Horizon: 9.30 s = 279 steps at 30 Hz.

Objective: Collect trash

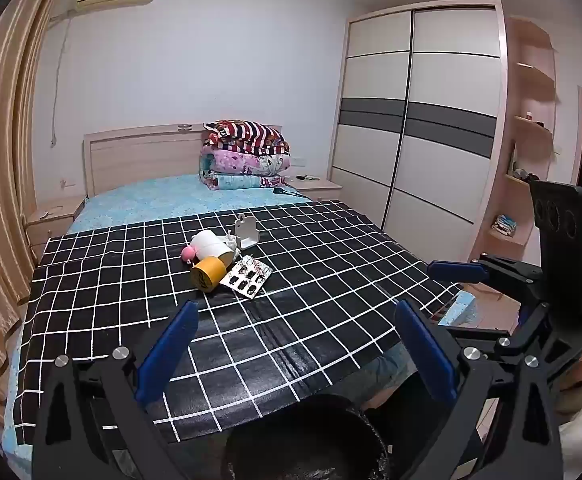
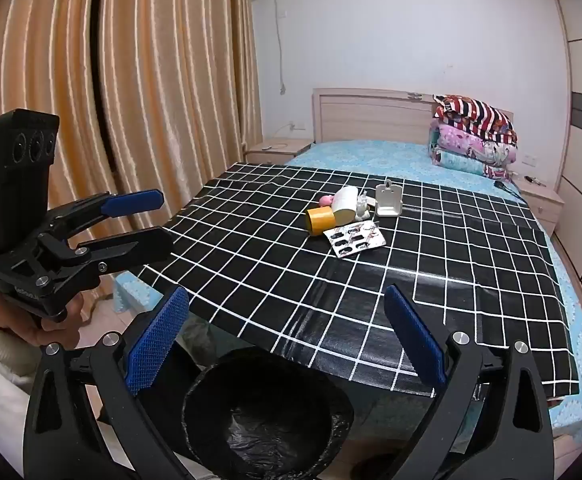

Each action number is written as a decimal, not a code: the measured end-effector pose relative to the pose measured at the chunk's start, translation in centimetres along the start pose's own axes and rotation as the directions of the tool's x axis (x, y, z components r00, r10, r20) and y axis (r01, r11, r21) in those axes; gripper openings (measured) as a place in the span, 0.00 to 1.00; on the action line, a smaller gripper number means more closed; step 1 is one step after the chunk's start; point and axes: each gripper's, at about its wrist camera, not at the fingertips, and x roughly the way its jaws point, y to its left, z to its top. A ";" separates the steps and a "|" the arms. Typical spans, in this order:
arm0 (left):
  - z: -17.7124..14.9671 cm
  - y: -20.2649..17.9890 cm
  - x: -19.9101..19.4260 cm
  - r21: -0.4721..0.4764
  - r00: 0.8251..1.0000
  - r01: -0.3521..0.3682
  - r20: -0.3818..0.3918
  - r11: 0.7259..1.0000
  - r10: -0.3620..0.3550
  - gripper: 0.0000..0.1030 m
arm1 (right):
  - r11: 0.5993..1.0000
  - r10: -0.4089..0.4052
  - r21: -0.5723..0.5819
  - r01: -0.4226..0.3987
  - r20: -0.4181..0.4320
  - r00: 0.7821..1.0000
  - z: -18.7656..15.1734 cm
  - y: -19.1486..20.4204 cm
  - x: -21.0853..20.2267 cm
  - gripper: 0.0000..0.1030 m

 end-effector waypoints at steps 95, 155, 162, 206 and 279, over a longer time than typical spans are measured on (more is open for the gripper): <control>0.5 0.3 -0.4 -0.024 1.000 0.010 0.012 1.000 -0.009 0.92 | 1.000 0.004 -0.030 -0.004 0.011 1.000 -0.2 0.3 -0.2 0.96; 1.1 17.5 27.1 -0.237 0.927 0.042 -0.352 0.971 -0.126 0.59 | 0.967 -0.194 -0.213 0.136 -0.279 0.941 4.0 -6.7 27.1 0.67; 0.7 17.3 28.3 -0.246 0.922 0.060 -0.358 0.967 -0.149 0.49 | 0.967 -0.195 -0.214 0.136 -0.286 0.938 3.8 -7.1 27.9 0.58; 2.0 10.3 16.8 -0.142 0.977 0.030 -0.206 0.989 -0.059 0.45 | 0.965 -0.226 -0.147 0.216 -0.051 0.973 3.8 -7.2 15.4 0.01; -1.2 12.1 13.8 -0.261 0.982 0.011 -0.178 0.965 -0.059 0.45 | 0.880 -0.374 0.184 0.437 -0.297 0.878 0.1 -2.7 25.8 0.84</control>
